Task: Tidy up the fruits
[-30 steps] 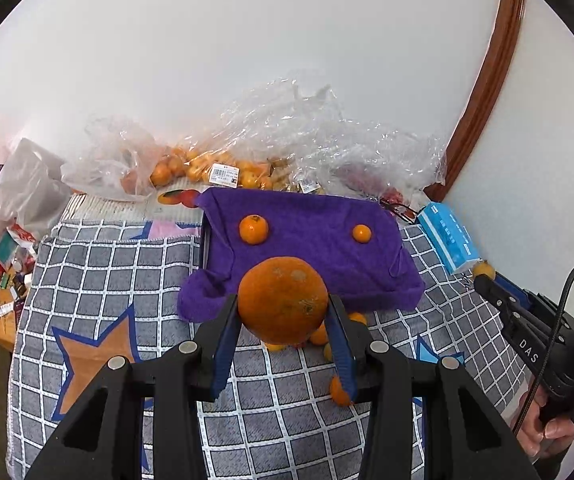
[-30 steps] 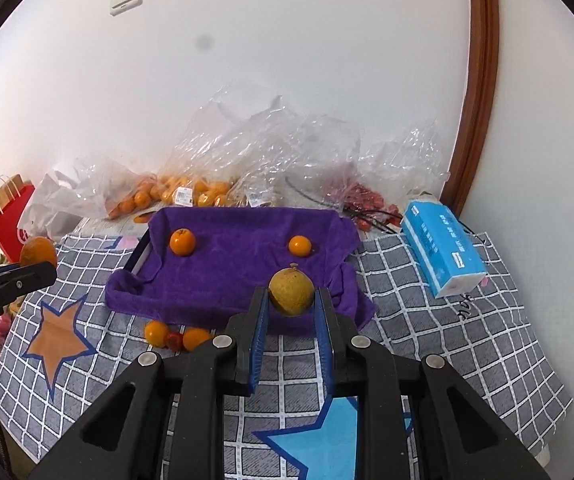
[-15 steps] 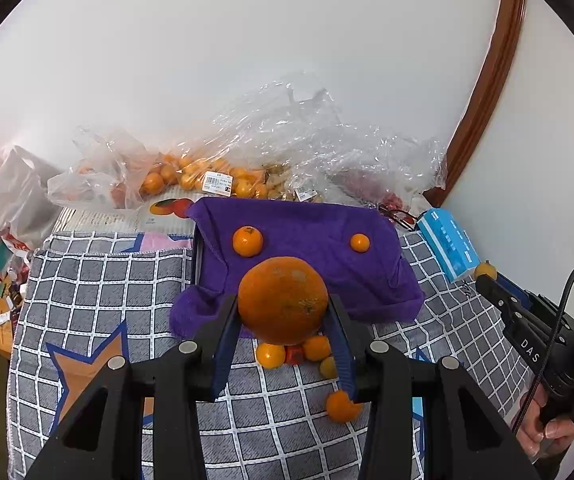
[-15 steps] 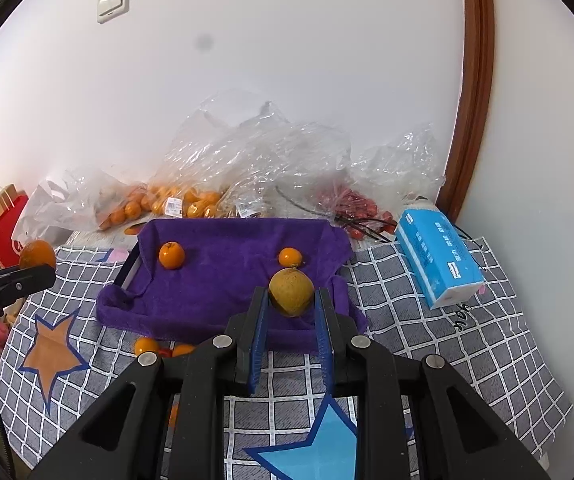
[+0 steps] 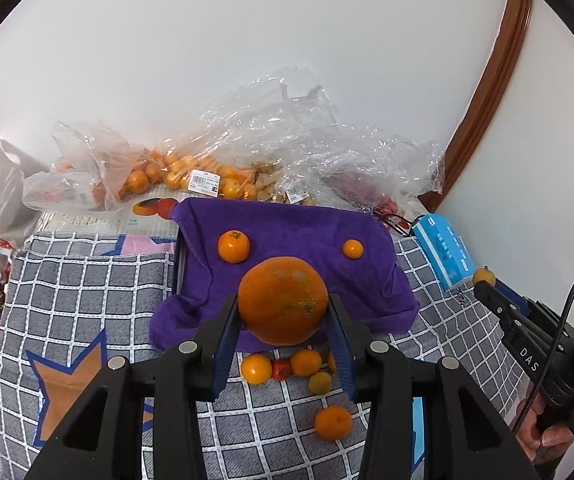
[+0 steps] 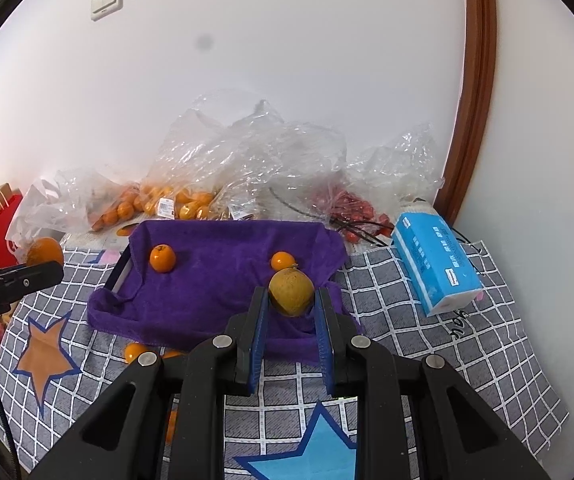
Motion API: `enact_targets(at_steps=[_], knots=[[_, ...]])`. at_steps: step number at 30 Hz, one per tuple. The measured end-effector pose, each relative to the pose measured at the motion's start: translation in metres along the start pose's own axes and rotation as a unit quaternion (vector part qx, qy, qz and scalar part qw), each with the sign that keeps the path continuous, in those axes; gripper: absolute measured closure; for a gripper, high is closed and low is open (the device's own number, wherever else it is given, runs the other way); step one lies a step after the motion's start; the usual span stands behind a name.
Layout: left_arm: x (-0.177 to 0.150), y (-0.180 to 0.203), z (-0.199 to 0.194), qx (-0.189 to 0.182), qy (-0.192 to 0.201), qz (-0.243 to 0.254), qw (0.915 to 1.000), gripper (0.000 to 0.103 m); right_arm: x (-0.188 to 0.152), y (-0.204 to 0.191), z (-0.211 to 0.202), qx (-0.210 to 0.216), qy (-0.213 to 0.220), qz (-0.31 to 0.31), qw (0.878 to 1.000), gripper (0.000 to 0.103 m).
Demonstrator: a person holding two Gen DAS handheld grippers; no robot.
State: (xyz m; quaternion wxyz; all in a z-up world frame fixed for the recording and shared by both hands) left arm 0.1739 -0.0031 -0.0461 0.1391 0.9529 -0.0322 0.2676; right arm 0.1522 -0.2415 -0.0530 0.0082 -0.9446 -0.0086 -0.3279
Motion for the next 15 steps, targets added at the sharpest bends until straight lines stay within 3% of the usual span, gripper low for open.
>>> enact_targets(at_steps=[15], knots=[[0.019,-0.014,0.034,-0.012,-0.023,-0.011,0.9996,0.063,0.013,-0.003,0.032,-0.004,-0.019,0.0,1.0,0.08]])
Point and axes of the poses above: each gripper's, at about its wrist camera, not at the fingertips, and z roughly the way its jaws point, y to its right, x to its top, the point moved 2 cm from there along z, roughly the way its jaws point, and after that the axes turned 10 degrees about -y, right-handed, at the moved point
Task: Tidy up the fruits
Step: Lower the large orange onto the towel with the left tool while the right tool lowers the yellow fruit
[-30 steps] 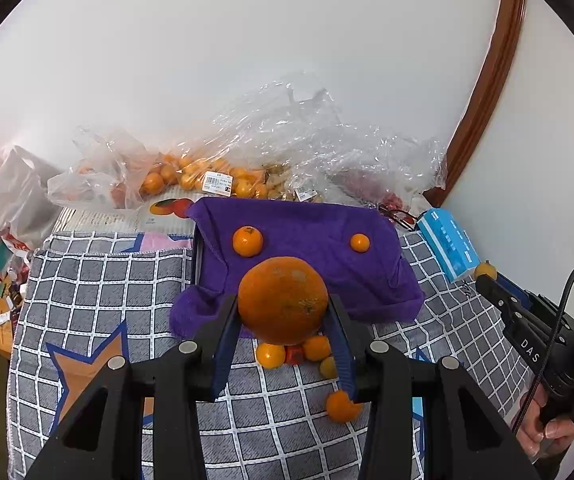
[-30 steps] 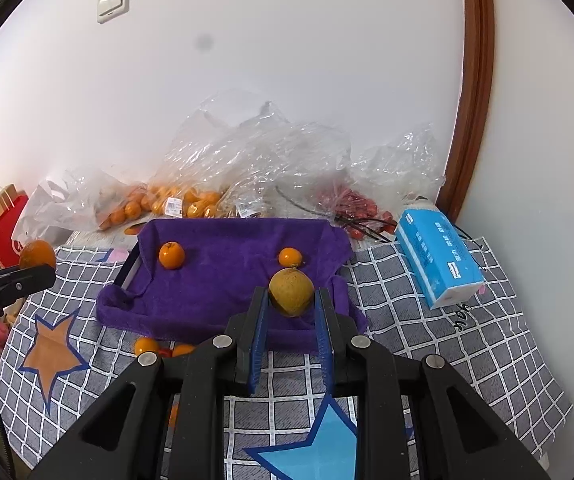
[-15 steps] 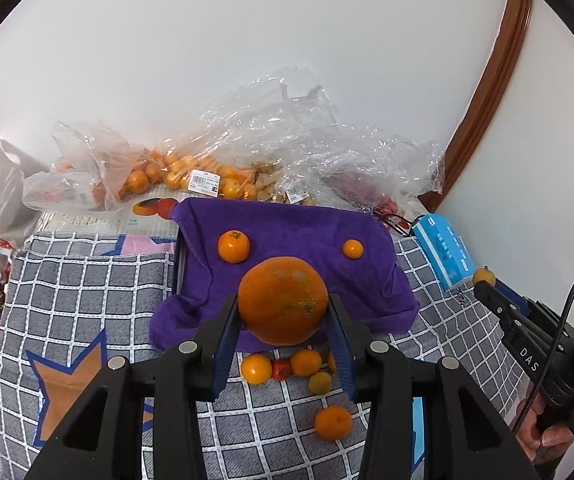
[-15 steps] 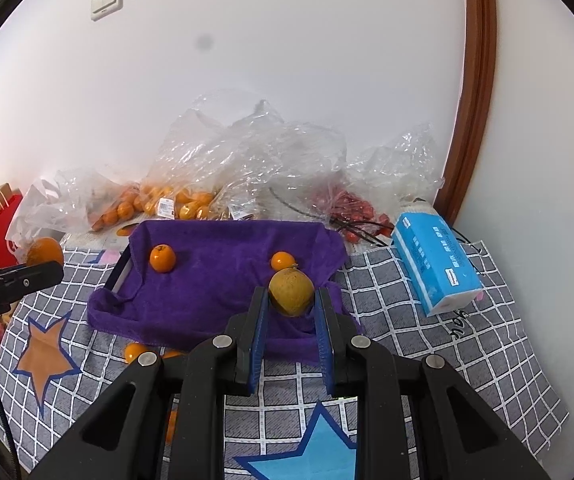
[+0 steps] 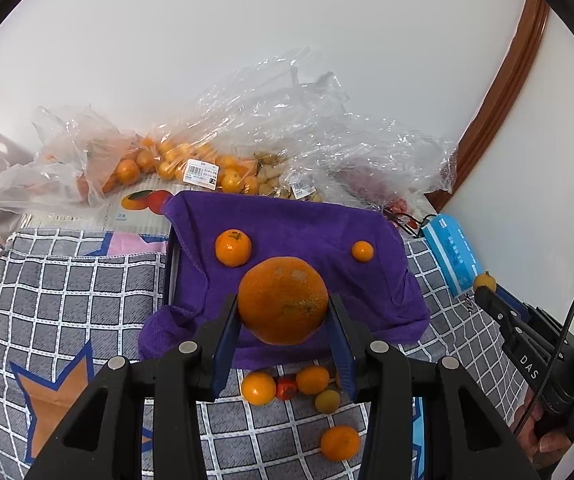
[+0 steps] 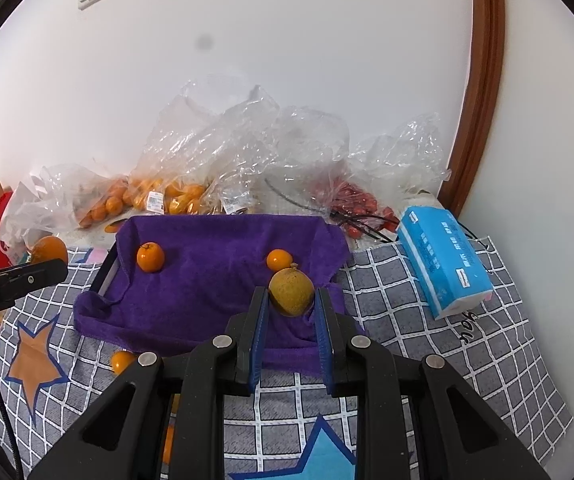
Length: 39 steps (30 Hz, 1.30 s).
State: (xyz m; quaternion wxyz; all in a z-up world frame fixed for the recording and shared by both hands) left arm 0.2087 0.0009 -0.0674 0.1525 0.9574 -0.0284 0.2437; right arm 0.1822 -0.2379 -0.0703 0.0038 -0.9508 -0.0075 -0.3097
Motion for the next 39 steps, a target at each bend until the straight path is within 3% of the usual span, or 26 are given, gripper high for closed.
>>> enact_targets(at_steps=[24,39], knots=[[0.024,-0.019,0.057,-0.002,-0.036,-0.016,0.9992,0.063,0.02,0.01,0.057,-0.006,-0.026,0.009,1.0,0.08],[0.028,-0.05,0.087,-0.01,-0.062,-0.048,0.9969,0.063,0.025,0.01,0.1,-0.002,-0.05,0.012,0.999,0.08]])
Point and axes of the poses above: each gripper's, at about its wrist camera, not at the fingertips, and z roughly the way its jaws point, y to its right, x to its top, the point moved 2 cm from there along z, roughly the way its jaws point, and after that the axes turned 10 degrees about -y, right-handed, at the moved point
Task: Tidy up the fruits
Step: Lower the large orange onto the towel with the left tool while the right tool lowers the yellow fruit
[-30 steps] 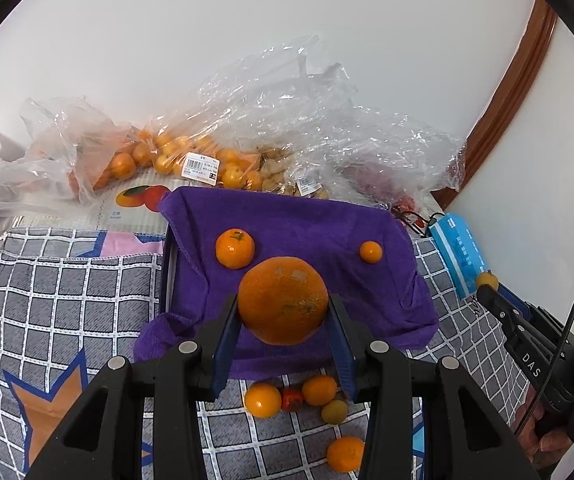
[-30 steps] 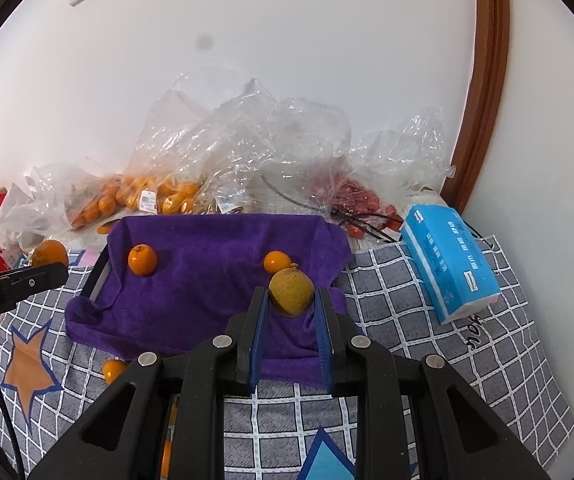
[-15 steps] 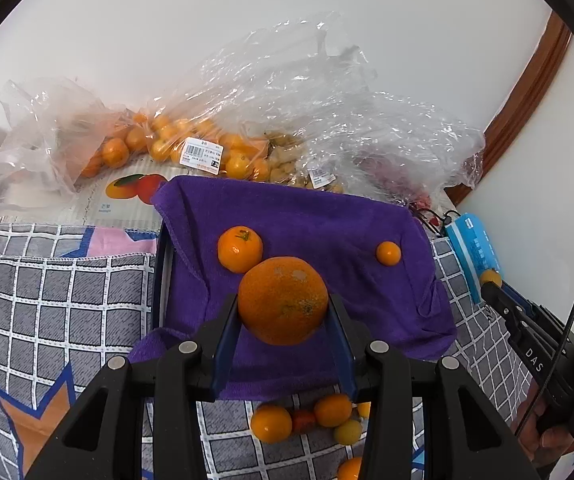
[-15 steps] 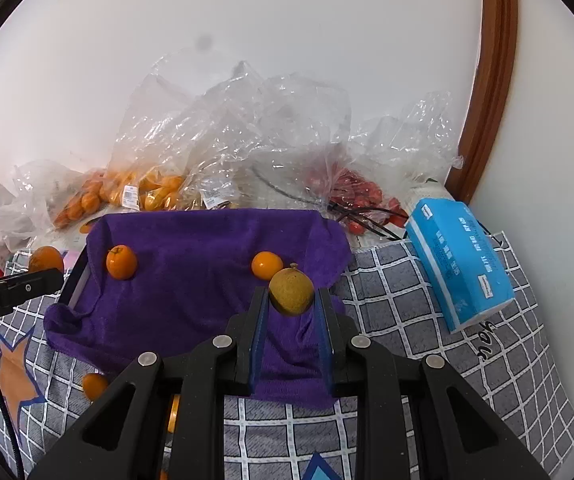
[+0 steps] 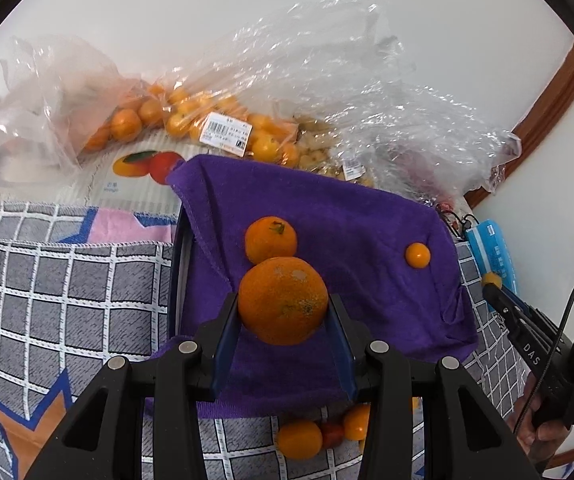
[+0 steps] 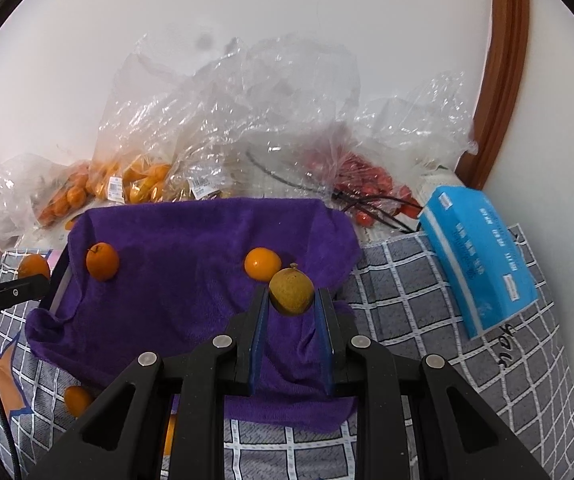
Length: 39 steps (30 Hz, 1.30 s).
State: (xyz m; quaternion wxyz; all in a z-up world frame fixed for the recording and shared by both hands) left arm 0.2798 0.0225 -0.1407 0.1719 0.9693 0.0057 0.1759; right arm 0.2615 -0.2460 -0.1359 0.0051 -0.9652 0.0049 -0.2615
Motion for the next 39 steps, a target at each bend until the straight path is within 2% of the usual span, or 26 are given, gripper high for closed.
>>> enact_targets(at_steps=[9,20,39], knots=[[0.006,-0.004,0.029,0.01,-0.028,0.0,0.9996,0.063,0.001,-0.003,0.039,0.002,-0.031,0.0,1.0,0.08],[0.012,-0.004,0.05,0.035,-0.043,0.011,0.9984,0.063,0.002,-0.012,0.071,-0.002,-0.057,-0.014,0.998,0.08],[0.018,-0.001,0.064,0.05,-0.048,0.015,0.9975,0.063,0.001,-0.01,0.083,0.001,-0.07,-0.015,0.997,0.08]])
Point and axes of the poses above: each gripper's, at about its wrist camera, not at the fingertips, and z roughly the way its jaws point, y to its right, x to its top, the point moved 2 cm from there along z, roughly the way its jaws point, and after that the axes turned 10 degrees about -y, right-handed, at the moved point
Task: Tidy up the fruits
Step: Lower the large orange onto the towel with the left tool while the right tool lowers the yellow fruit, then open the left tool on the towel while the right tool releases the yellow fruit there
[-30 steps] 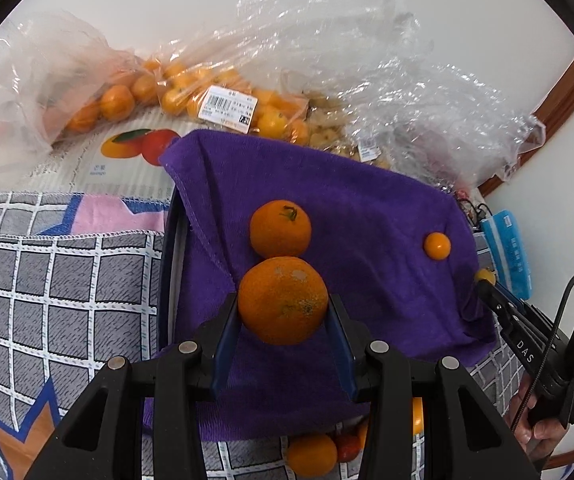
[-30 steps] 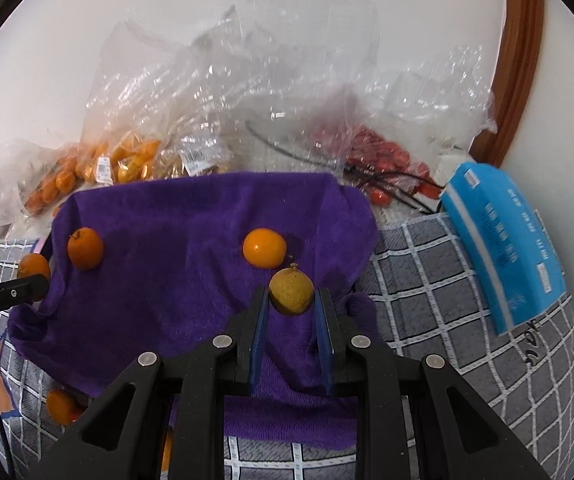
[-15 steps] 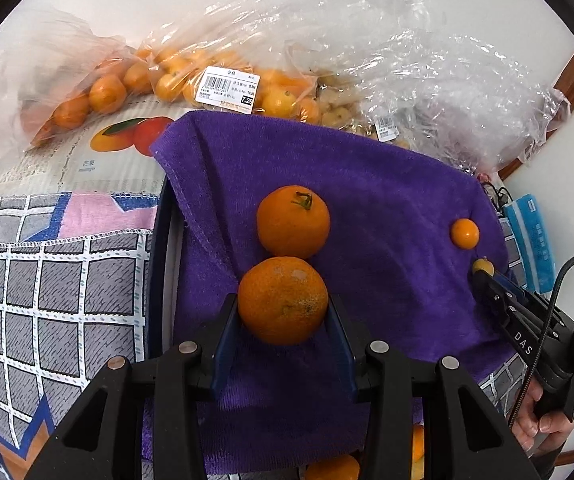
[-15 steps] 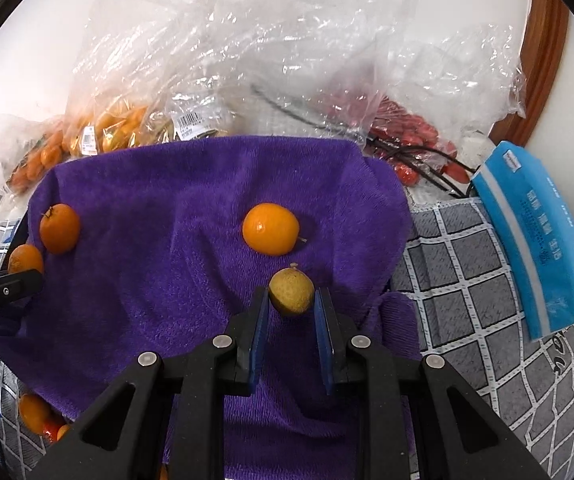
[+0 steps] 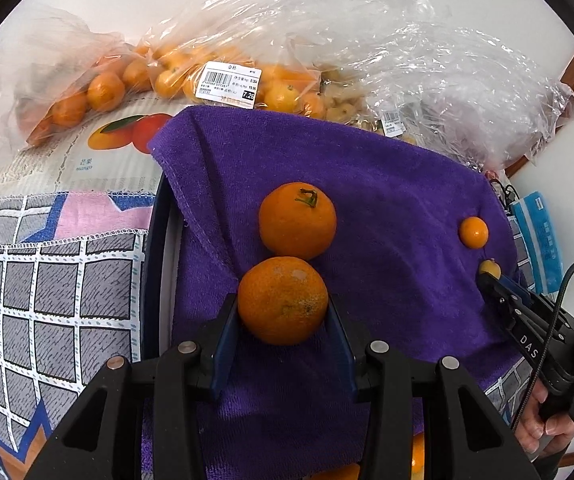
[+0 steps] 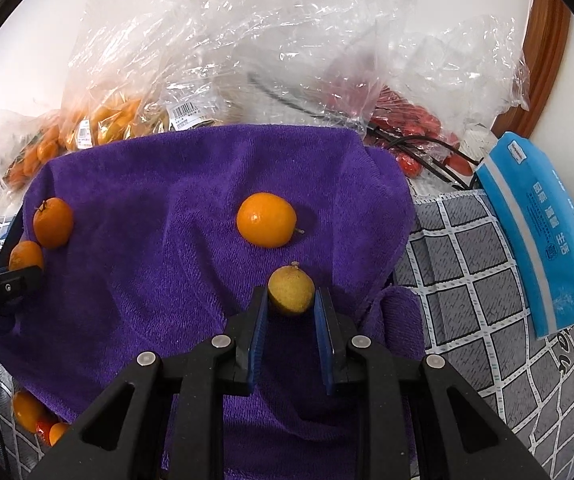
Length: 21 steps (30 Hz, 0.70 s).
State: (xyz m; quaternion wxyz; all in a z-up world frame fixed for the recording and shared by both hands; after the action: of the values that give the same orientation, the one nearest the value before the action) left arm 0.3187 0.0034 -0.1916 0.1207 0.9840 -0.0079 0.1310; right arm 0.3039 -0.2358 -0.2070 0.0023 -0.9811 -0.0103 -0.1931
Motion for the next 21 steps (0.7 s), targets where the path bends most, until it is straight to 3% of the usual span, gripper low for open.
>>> enact_targets(at_steps=[6,9,13,21], knots=[[-0.002,-0.001,-0.003,-0.001,-0.006,-0.004,1.0,0.062,0.0,-0.002,-0.005,-0.004,-0.002,0.001,1.0,0.077],[-0.004,-0.001,-0.006,-0.005,-0.01,-0.004,0.9999,0.059,-0.003,-0.001,-0.015,-0.004,0.004,0.006,1.0,0.07],[-0.007,0.002,-0.018,-0.003,0.005,0.002,1.0,0.051,-0.008,0.002,-0.029,-0.006,0.013,0.015,1.0,0.068],[-0.019,0.009,-0.046,-0.007,0.028,0.012,0.9995,0.05,-0.019,0.008,-0.063,-0.011,0.034,0.025,0.999,0.068]])
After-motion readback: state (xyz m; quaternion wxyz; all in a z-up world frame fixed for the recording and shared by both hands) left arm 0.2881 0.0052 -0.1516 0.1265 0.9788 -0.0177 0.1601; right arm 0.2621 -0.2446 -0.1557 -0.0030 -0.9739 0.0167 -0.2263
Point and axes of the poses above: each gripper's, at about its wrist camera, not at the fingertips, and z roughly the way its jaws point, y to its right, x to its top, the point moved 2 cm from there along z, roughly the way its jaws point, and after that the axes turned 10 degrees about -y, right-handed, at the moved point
